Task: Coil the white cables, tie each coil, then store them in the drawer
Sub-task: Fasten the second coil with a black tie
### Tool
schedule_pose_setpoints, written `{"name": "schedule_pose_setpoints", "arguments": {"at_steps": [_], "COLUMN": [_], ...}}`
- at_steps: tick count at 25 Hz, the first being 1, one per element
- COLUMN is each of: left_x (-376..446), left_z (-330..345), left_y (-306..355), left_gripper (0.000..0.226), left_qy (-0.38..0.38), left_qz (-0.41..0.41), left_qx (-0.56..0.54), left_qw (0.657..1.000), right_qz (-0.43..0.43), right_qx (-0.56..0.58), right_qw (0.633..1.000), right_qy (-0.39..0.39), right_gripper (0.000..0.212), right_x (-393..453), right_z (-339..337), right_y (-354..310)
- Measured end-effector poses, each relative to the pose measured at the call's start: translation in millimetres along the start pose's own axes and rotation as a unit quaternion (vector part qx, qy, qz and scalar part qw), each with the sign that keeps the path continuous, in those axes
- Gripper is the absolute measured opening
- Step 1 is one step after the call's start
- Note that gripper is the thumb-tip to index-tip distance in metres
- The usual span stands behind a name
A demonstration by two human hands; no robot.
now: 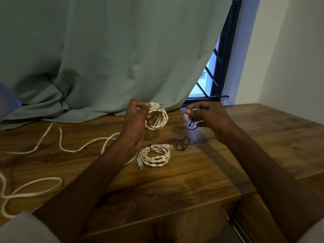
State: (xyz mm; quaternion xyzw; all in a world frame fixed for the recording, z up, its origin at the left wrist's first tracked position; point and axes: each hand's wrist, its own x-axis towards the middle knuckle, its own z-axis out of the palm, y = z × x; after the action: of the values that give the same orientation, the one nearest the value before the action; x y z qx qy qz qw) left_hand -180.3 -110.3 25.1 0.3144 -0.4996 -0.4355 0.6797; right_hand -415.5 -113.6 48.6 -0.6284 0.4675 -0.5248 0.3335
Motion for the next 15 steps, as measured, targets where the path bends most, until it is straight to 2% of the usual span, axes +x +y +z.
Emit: {"name": "schedule_pose_setpoints", "arguments": {"at_steps": [4, 8, 12, 15], "left_x": [4, 8, 20, 20], "left_z": [-34, -102, -172, -205], "left_y": [36, 75, 95, 82], "left_gripper": [0.016, 0.011, 0.008, 0.013], "left_qy": [0.058, 0.142, 0.204, 0.236], "left_qz": [0.088, 0.148, 0.163, 0.148], "left_qx": [0.061, 0.162, 0.241, 0.234], "left_qw": [0.993, 0.965, 0.935, 0.931], "right_qz": [-0.041, -0.017, 0.02, 0.082], "right_qx": [0.088, 0.195, 0.223, 0.263], "right_qw": [0.995, 0.978, 0.961, 0.937], "right_qy": [-0.018, -0.076, -0.161, -0.213], "right_gripper": [0.022, 0.014, 0.013, 0.012], "right_x": [-1, 3, 16, 26], "right_z": [29, 96, 191, 245], "right_y": [-28, -58, -81, -86]}}
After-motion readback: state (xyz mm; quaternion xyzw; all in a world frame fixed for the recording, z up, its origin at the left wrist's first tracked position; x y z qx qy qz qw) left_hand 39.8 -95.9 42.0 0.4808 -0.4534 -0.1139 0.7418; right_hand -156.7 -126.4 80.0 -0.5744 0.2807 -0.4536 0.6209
